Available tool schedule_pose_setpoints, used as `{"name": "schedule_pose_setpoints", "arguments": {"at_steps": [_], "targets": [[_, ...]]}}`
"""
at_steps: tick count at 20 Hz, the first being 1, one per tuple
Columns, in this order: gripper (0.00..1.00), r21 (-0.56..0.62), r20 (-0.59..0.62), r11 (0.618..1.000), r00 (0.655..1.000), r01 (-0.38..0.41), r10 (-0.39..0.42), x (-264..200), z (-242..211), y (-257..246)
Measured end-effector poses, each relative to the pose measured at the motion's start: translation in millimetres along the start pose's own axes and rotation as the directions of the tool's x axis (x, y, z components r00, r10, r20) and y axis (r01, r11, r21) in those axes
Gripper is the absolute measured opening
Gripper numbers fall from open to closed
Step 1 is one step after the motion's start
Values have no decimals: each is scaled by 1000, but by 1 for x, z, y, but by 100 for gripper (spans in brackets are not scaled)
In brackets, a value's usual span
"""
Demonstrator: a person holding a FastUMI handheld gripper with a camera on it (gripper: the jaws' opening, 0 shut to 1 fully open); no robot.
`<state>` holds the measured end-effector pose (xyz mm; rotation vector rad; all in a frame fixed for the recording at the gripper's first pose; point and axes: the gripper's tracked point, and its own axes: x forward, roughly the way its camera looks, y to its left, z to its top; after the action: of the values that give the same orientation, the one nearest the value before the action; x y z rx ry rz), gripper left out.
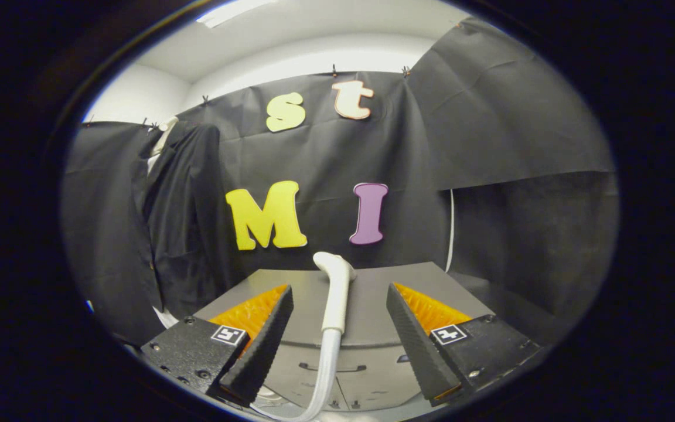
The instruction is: Iron the clothes twice with a garment steamer, once on the left side and once on the right side.
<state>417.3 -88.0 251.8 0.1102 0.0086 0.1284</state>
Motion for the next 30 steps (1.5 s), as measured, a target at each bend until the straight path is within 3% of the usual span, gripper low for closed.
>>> {"name": "schedule_pose_setpoints", "arguments": {"at_steps": [5,11,17,22,26,30], "targets": [[100,55,-119,997,991,-48,54,78,9,1],[99,54,-272,998,961,-41,54,137,-4,6],[98,39,-427,999,904,-8,24,173,-31,3],[94,92,-551,996,832,-15,64,185,-50,7],[81,122,-595,992,799,-20,89,189,-59,9],[58,170,-637,985,762,-8,116,188,-70,4]]}}
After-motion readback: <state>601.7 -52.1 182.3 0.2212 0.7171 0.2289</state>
